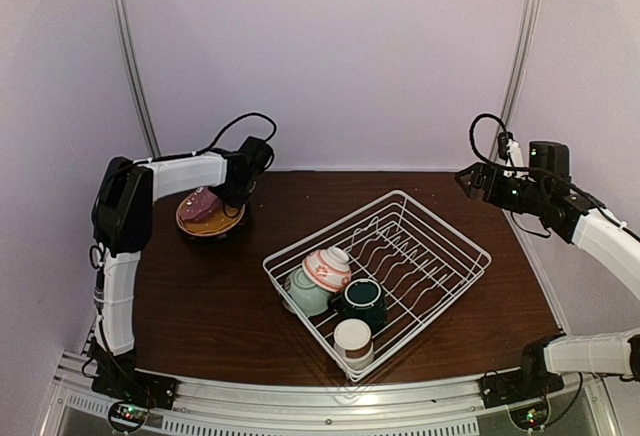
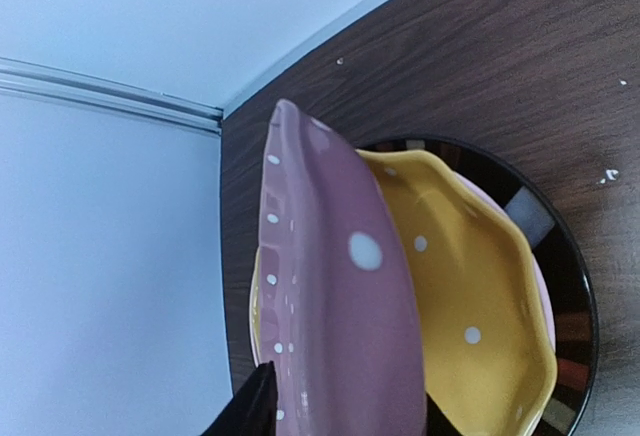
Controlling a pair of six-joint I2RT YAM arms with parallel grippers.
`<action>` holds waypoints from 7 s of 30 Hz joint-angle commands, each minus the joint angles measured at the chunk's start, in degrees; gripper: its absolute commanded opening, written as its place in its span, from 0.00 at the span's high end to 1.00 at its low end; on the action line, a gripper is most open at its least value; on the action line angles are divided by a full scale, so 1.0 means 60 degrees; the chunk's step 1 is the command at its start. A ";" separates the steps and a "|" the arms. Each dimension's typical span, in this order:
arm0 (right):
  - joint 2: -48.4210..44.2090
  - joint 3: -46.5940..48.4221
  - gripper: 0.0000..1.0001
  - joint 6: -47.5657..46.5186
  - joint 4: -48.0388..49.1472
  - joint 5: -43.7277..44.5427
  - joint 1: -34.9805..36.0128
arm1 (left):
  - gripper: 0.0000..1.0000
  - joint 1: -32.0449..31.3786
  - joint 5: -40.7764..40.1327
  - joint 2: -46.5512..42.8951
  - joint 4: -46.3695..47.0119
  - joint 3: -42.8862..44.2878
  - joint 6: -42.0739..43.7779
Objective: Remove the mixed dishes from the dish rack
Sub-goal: Place the plate on the plate, then grab the bowl from the dish rack, then pass from the right arm to the left
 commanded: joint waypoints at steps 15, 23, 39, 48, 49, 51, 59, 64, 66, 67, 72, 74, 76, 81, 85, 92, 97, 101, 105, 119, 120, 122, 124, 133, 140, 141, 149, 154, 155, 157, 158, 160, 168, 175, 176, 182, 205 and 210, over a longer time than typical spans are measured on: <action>-0.0085 -0.0020 0.00 0.0022 0.0061 0.0047 0.0058 | 0.28 0.0148 0.1771 0.0053 0.0390 0.0439 -0.0442; -0.0095 -0.0005 0.00 0.0015 0.0067 0.0065 0.0051 | 0.20 0.0312 0.2689 -0.0019 0.0392 0.0469 -0.0566; -0.0096 -0.0019 0.00 -0.0041 0.0038 0.0080 0.0059 | 0.16 0.0763 0.3944 -0.0880 0.0828 -0.0045 -0.0742; 0.0115 0.0075 0.00 -0.0315 -0.0028 -0.0547 0.0098 | 0.06 0.0301 0.5232 -0.3162 0.1494 -0.0907 -0.0413; 0.0140 0.0093 0.00 -0.0358 -0.0026 -0.0619 0.0143 | 0.05 0.0174 0.5335 -0.3396 0.1516 -0.0990 -0.0337; 0.0200 0.0157 0.00 -0.0467 -0.0144 -0.0662 0.0289 | 0.03 -0.0097 0.5829 -0.3825 0.1560 -0.1179 -0.0140; 0.0548 0.0539 0.00 -0.0922 -0.0649 -0.0801 0.1166 | 0.03 -0.1973 0.6434 -0.4719 0.1306 -0.1489 0.0249; 0.1019 0.0741 0.00 -0.1060 -0.0935 -0.0946 0.2152 | 0.03 -0.1983 0.6831 -0.5338 0.1626 -0.2116 -0.0426; 0.1209 0.0859 0.00 -0.0994 -0.0927 -0.1051 0.2515 | 0.03 -0.1983 0.6692 -0.5575 0.1853 -0.2390 -0.0625; 0.1304 0.0909 0.00 -0.0921 -0.0885 -0.1106 0.2710 | 0.03 -0.1983 0.6545 -0.5712 0.1959 -0.2529 -0.0695; 0.1995 0.1066 0.00 -0.0222 -0.0414 -0.1499 0.3780 | 0.03 -0.1976 0.6125 -0.6310 0.2340 -0.3072 -0.0914; 0.2360 0.1139 0.00 -0.0002 -0.0198 -0.1621 0.4344 | 0.03 -0.1969 0.5982 -0.6452 0.2396 -0.3196 -0.0971; 0.2724 0.1258 0.00 0.0186 -0.0041 -0.1636 0.4773 | 0.03 -0.1968 0.5838 -0.6563 0.2397 -0.3279 -0.1025; 0.3631 0.1662 0.00 0.0594 0.0120 -0.1609 0.5409 | 0.03 -0.1968 0.5677 -0.6831 0.2406 -0.3458 -0.1098; 0.4177 0.2037 0.01 0.0890 -0.0071 -0.1507 0.5703 | 0.03 -0.1968 0.5413 -0.7018 0.2571 -0.3683 -0.1148; 0.5187 0.2715 0.10 0.1123 -0.0652 -0.1043 0.5911 | 0.02 -0.1965 0.5211 -0.6988 0.2776 -0.3826 -0.1364; 0.5667 0.2862 0.16 0.1291 -0.0766 -0.0950 0.5923 | 0.03 -0.1968 0.5203 -0.7113 0.2832 -0.3914 -0.1376; 0.6051 0.2894 0.16 0.1455 -0.0704 -0.0962 0.5914 | 0.03 -0.1968 0.5178 -0.7177 0.2868 -0.4010 -0.1420; 0.6249 0.2860 0.16 0.1737 -0.0232 -0.1250 0.5912 | 0.03 -0.1968 0.5167 -0.7258 0.2934 -0.4137 -0.1467; 0.6858 0.2921 0.27 0.2277 0.0572 -0.1595 0.5831 | 0.03 -0.1968 0.5167 -0.7251 0.2992 -0.4230 -0.1493; 0.6873 0.2924 0.29 0.2291 0.0624 -0.1577 0.5827 | 0.03 -0.1968 0.5173 -0.7249 0.2993 -0.4236 -0.1490; 0.6926 0.2904 0.32 0.2359 0.0725 -0.1556 0.5826 | 0.02 -0.1968 0.5181 -0.7227 0.3006 -0.4273 -0.1487; 0.6981 0.2874 0.34 0.2446 0.0903 -0.1559 0.5822 | 0.03 -0.1961 0.5174 -0.7212 0.3022 -0.4295 -0.1488; 0.7156 0.2881 0.39 0.2440 0.0962 -0.1578 0.5808 | 0.03 -0.1968 0.5203 -0.7182 0.3023 -0.4296 -0.1485; 0.6768 0.2818 0.57 0.2524 0.1000 -0.1808 0.5699 | 0.02 -0.1966 0.5376 -0.7319 0.3037 -0.4436 -0.1642; 0.6694 0.2814 0.57 0.2553 0.1022 -0.1844 0.5668 | 0.02 -0.1961 0.5413 -0.7344 0.3037 -0.4486 -0.1690; 0.5911 0.2778 0.61 0.2637 0.1080 -0.1948 0.5408 | 0.02 -0.1968 0.6251 -0.7694 0.3275 -0.5022 -0.1917; 0.5544 0.2659 0.61 0.2625 0.1275 -0.2155 0.5291 | 0.03 -0.1983 0.7217 -0.8183 0.4243 -0.5961 -0.2169; 0.5468 0.2617 0.61 0.2630 0.1364 -0.2220 0.5250 | 0.03 -0.1983 0.7431 -0.8360 0.4532 -0.6225 -0.2248; 0.5290 0.2558 0.61 0.2696 0.1531 -0.2281 0.5162 | 0.02 -0.1983 0.7898 -0.8749 0.5257 -0.6808 -0.2483; 0.5194 0.2522 0.61 0.2734 0.1638 -0.2317 0.5130 | 0.03 -0.1983 0.8255 -0.8947 0.5655 -0.7113 -0.2593; 0.5030 0.2521 0.61 0.2802 0.1822 -0.2342 0.5060 | 0.03 -0.1983 0.8998 -0.9285 0.6446 -0.7666 -0.2861; 0.4606 0.2562 0.62 0.3419 0.2993 -0.2529 0.4803 | 0.11 -0.2548 1.1020 -0.9522 0.9451 -0.9232 -0.3954; 0.4518 0.2630 0.62 0.4048 0.4090 -0.2638 0.4785 | 0.20 -0.2799 1.2050 -0.9141 1.1891 -0.9720 -0.5322; 0.4534 0.2632 0.62 0.4135 0.4206 -0.2671 0.4790 | 0.21 -0.2806 1.2114 -0.9053 1.2081 -0.9685 -0.5455; 0.4481 0.2547 0.62 0.4399 0.4641 -0.2793 0.4795 | 0.32 -0.2847 1.2238 -0.8132 1.3274 -0.9570 -0.6463; 0.4277 0.1841 0.62 0.5139 0.6609 -0.3326 0.4943 | 0.98 -0.3132 1.2468 -0.6733 1.4664 -0.8681 -0.7479; 0.4257 0.1728 0.51 0.5217 0.6911 -0.3477 0.4947 | 1.00 -0.3140 1.2356 -0.6846 1.4678 -0.8765 -0.7538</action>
